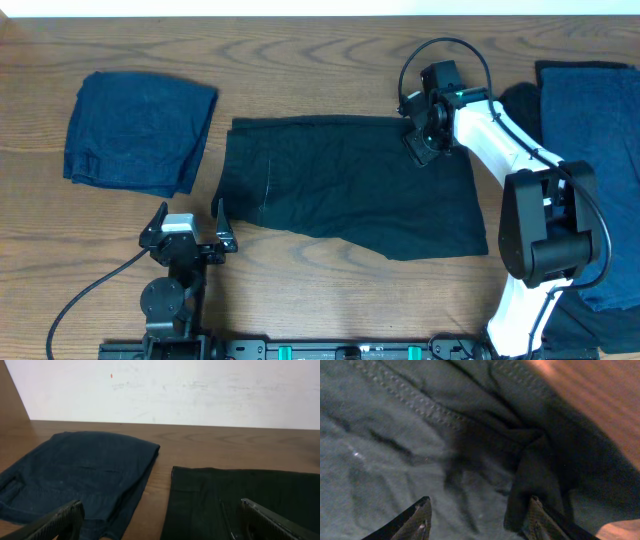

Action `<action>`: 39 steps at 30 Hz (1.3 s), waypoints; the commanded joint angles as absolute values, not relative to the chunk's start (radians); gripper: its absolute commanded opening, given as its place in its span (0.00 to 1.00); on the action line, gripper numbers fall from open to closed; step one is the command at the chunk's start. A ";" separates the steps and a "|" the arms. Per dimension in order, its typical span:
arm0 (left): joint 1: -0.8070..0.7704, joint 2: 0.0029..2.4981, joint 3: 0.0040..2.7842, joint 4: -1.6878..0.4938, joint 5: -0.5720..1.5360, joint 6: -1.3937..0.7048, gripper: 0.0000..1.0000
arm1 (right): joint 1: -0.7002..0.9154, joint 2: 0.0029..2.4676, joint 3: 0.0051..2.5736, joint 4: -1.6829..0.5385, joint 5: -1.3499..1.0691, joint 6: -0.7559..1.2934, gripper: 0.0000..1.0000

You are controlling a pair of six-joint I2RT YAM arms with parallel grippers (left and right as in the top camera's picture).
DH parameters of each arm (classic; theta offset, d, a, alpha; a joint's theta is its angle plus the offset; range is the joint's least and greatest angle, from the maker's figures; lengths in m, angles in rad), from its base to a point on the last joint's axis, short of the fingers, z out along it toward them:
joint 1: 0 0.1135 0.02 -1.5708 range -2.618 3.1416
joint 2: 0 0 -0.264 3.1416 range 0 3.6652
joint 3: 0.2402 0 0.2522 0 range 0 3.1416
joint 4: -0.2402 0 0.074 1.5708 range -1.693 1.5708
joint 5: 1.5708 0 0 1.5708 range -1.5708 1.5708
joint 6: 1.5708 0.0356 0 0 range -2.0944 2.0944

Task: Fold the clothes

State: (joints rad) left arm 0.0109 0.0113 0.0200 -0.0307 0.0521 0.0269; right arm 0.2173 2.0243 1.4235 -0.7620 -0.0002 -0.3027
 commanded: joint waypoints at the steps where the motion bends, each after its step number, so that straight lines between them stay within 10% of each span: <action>1: 0.007 0.010 0.004 -0.067 0.040 0.033 0.98 | 0.221 1.996 1.424 -0.750 0.061 -0.323 0.60; 39: 0.007 0.010 0.004 -0.067 0.040 0.033 0.98 | 0.124 1.998 1.402 -0.686 0.101 -0.323 0.31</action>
State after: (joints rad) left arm 0.0109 0.0113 0.0200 -0.0307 0.0521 0.0269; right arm 0.1497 2.0243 1.4178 -0.6872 0.0887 -0.3237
